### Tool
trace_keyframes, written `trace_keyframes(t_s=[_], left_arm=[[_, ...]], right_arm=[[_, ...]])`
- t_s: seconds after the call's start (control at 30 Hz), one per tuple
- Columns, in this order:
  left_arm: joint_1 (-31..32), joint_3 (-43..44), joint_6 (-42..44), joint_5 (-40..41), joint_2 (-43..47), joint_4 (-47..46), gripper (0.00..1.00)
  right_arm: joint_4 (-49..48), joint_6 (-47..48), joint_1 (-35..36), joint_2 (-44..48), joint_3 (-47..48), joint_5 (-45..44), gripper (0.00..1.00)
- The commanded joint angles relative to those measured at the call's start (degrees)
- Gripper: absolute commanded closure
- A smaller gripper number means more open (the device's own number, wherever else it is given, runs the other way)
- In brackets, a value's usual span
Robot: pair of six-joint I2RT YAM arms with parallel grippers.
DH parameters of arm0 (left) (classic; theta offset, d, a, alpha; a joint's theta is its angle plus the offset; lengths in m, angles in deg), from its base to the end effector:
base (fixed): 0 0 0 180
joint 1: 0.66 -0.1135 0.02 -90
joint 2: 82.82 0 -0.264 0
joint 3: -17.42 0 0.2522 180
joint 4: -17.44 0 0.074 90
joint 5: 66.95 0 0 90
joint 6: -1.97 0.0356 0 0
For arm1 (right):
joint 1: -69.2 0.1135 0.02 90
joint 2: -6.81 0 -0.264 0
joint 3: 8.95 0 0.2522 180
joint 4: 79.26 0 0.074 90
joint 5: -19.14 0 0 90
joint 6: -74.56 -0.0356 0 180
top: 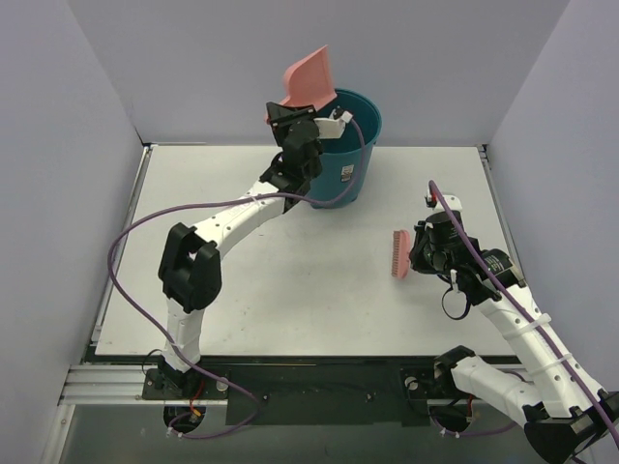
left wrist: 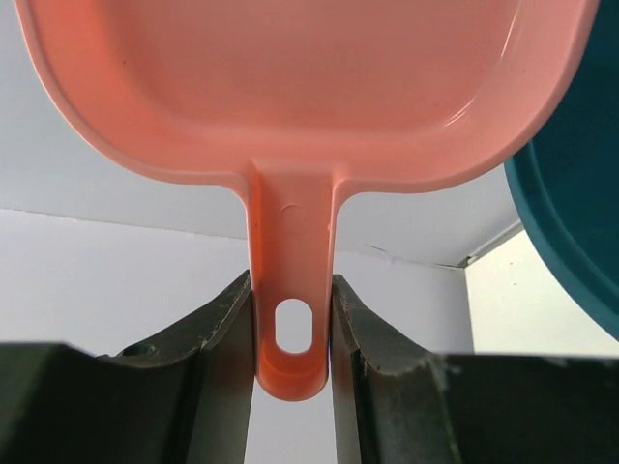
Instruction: Sweep away the paper scraps from the table
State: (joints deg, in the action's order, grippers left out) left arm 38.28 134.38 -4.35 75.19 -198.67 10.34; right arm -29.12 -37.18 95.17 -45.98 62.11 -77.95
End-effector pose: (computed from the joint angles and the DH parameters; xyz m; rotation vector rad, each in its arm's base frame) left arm 0.3927 -0.2812 0.3697 0.8550 1.3765 1.2583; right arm 0.1751 0.0804 0.3451 -0.0053 2.1436 0.3602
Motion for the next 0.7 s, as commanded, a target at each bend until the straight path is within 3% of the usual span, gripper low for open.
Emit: trace_keyframes(t_s=[0.0, 0.33, 0.43, 0.53, 0.67], left_arm=[[0.0, 7.0, -15.8, 1.9, 6.2, 11.5, 1.00], [0.3, 17.4, -41.8, 4.7, 9.2, 39.8, 1.00], [0.3, 22.5, -55.2, 4.8, 10.5, 51.2, 1.00], [0.3, 25.3, -70.9, 0.5, 13.4, 66.5, 1.00], [0.3, 20.8, -85.9, -9.2, 20.0, 77.7, 1.00]], right_arm=[[-1.7, -0.9, 0.6, 1.2, 0.9, -2.9, 1.00], [-4.2, 1.2, 0.3, 3.4, -0.1, -7.7, 1.00], [-5.6, 2.0, 0.2, 3.9, -0.9, -9.4, 1.00], [-6.2, 2.9, 0.0, 4.3, -1.4, -10.4, 1.00], [-6.7, 3.5, -0.3, 4.5, -2.0, -12.2, 1.00]])
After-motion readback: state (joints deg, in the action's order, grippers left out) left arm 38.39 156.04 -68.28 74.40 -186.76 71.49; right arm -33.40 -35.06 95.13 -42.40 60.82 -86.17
